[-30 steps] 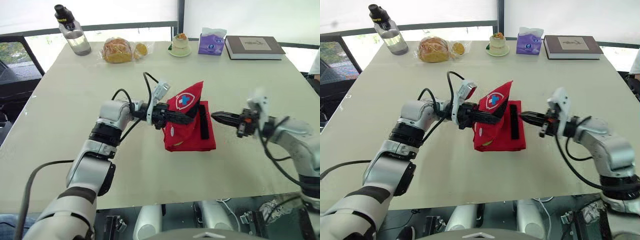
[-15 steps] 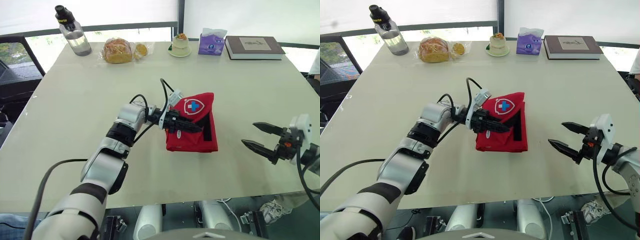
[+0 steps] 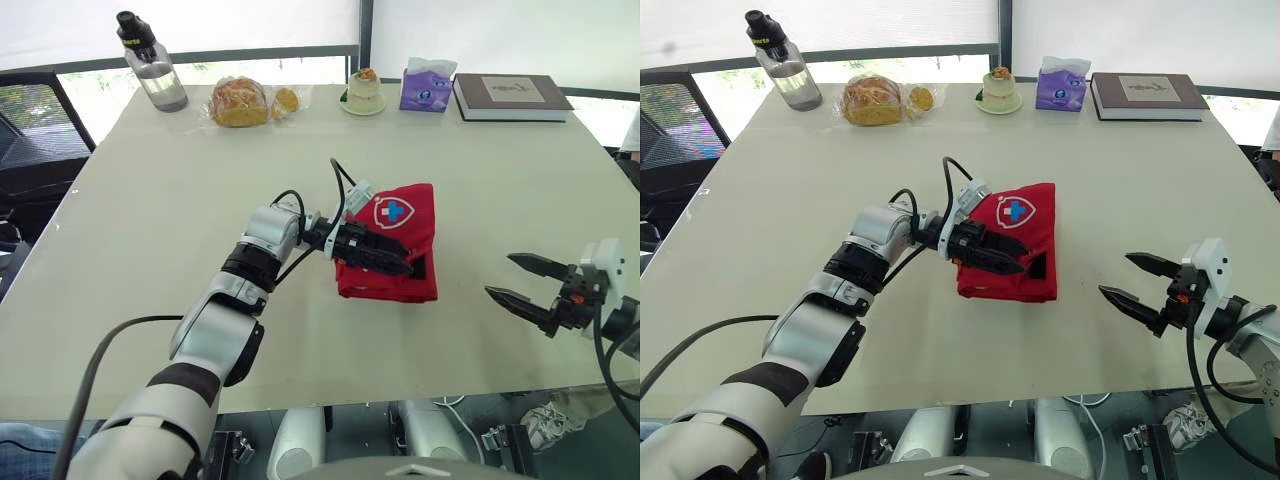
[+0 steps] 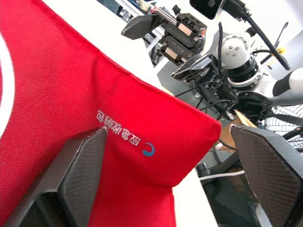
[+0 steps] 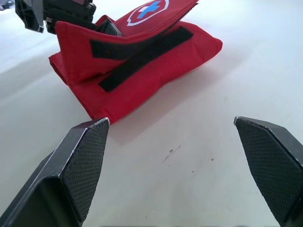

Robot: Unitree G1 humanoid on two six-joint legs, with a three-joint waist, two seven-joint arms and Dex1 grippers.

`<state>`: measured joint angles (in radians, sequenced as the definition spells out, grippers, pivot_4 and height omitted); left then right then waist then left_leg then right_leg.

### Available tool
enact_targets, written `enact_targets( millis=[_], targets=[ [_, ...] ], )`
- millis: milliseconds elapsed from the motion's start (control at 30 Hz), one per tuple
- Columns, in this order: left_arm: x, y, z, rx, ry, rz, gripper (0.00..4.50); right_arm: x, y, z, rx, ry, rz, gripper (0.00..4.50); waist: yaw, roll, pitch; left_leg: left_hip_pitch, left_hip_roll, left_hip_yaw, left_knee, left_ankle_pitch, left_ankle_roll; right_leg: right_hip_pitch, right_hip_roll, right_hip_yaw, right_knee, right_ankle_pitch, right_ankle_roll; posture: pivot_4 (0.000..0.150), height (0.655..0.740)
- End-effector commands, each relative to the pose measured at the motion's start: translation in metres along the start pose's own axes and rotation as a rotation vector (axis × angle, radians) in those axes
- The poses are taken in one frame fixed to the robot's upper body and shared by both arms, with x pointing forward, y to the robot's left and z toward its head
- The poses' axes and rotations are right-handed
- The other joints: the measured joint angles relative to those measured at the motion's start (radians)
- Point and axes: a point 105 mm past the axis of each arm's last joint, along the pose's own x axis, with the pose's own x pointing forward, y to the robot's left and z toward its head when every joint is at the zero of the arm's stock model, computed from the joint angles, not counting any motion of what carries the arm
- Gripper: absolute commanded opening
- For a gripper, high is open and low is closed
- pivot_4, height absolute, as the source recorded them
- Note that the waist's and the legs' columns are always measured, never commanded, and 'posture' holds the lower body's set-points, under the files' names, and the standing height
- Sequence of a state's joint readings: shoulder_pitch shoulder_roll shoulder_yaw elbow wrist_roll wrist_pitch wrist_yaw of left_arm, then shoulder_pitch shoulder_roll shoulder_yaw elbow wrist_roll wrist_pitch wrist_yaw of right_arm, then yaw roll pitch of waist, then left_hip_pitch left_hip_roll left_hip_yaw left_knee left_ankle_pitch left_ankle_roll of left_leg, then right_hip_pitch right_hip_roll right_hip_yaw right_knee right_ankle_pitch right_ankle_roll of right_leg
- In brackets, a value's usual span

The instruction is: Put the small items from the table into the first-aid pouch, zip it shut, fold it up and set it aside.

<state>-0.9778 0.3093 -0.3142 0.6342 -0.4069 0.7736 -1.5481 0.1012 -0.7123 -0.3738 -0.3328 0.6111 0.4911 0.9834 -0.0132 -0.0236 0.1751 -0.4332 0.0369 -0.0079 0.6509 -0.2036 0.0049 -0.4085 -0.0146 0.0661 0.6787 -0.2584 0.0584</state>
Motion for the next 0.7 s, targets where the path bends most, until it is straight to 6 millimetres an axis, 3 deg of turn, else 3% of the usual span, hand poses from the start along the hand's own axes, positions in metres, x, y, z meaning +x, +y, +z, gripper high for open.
enact_targets(
  millis=[33, 333, 400, 467, 500, 567, 700],
  targets=[
    [0.002, -0.014, 0.006, -0.001, -0.019, -0.090, 4.44, -0.004, -0.003, 0.012, -0.052, -0.025, -0.006, 4.50, 0.000, 0.000, 0.000, 0.000, 0.000, 0.000, 0.000, 0.000, 0.000, 0.000, 0.000, 0.000, 0.000, 0.000, 0.000, 0.150, 0.7400],
    [0.003, -0.022, 0.053, 0.035, -0.244, -0.095, 4.44, -0.004, -0.003, 0.009, -0.052, -0.007, -0.003, 4.50, 0.000, 0.000, 0.000, -0.001, 0.000, 0.000, 0.000, 0.000, 0.000, 0.000, 0.000, 0.000, 0.000, 0.000, 0.000, 0.150, 0.7400],
    [0.005, -0.017, 0.058, 0.041, -0.285, -0.066, 3.90, -0.004, -0.004, 0.009, -0.053, -0.007, -0.003, 4.50, 0.000, 0.000, 0.000, 0.000, 0.000, 0.000, 0.000, 0.000, 0.000, 0.000, 0.000, 0.000, 0.000, 0.000, 0.000, 0.150, 0.7400],
    [0.011, -0.003, 0.056, 0.059, -0.296, 0.022, 2.84, -0.004, -0.004, 0.010, -0.058, -0.007, -0.005, 4.50, -0.001, 0.000, 0.000, 0.000, 0.000, 0.000, 0.000, 0.000, 0.000, 0.000, 0.000, 0.000, 0.000, 0.000, 0.000, 0.150, 0.7400],
    [0.014, 0.004, 0.053, 0.071, -0.290, 0.063, 2.61, -0.004, -0.004, 0.010, -0.059, -0.007, -0.005, 4.50, -0.001, 0.000, 0.000, 0.000, 0.000, 0.000, 0.000, 0.000, 0.000, 0.000, 0.000, 0.000, 0.000, 0.000, 0.000, 0.150, 0.7400],
    [0.024, 0.017, 0.042, 0.142, -0.226, 0.163, 1.58, -0.004, -0.005, 0.009, -0.063, -0.006, -0.009, 4.50, -0.001, 0.000, 0.000, 0.000, 0.000, 0.000, 0.000, 0.000, 0.000, 0.000, 0.000, 0.000, 0.000, 0.000, 0.000, 0.150, 0.7400],
    [0.043, 0.028, 0.008, 0.315, -0.031, 0.233, 0.11, -0.005, -0.004, 0.008, -0.063, -0.002, -0.011, 4.50, -0.001, 0.000, 0.000, 0.000, 0.000, 0.000, -0.001, 0.000, 0.000, 0.000, 0.000, 0.001, 0.000, 0.002, -0.002, 0.150, 0.7400]
  ],
)
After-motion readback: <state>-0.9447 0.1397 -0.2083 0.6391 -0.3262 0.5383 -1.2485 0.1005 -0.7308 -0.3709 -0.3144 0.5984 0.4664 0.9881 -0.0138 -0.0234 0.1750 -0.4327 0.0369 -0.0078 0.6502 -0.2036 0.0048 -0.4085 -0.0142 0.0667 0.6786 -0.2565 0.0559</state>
